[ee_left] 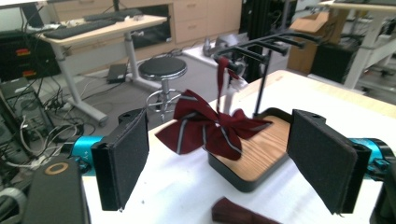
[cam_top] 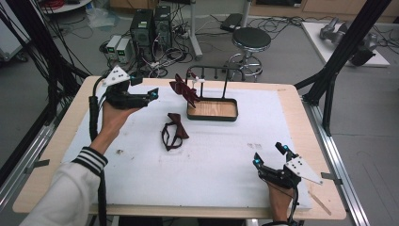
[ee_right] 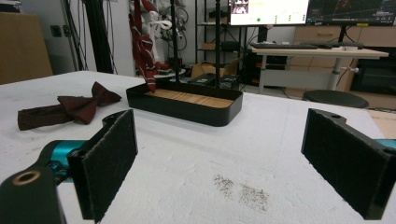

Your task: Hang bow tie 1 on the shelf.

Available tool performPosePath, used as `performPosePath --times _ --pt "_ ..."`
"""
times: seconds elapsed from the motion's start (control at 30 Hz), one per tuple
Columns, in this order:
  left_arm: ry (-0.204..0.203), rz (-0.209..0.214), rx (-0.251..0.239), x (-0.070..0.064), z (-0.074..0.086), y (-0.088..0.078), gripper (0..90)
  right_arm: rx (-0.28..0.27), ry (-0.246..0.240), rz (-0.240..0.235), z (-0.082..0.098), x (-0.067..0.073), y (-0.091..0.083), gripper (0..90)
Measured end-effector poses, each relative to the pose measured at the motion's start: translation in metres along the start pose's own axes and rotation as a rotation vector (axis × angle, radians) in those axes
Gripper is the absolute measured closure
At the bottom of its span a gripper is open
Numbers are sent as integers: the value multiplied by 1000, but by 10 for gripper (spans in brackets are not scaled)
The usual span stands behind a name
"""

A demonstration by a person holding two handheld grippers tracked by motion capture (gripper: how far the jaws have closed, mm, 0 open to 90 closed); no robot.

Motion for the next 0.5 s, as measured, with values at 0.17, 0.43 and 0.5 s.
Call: performPosePath --times 0.17,0.43,0.5 --pt "17 -6 -42 -2 20 -26 210 -5 -2 0 0 0 -1 97" --pt "6 -25 -113 -6 59 -68 205 -7 -9 -2 0 1 -1 97" --pt "8 -33 -118 -6 68 -75 205 -9 -11 -2 0 1 -1 97"
Point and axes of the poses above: each handheld gripper's, and its own axes: y roughly forward along the jaws, z roughly out of its underside, x roughly to its left, the point moved 6 cm from there along y, roughly forward along the jaws, and after that the axes turned 5 degrees about x, right-handed, at the moved point
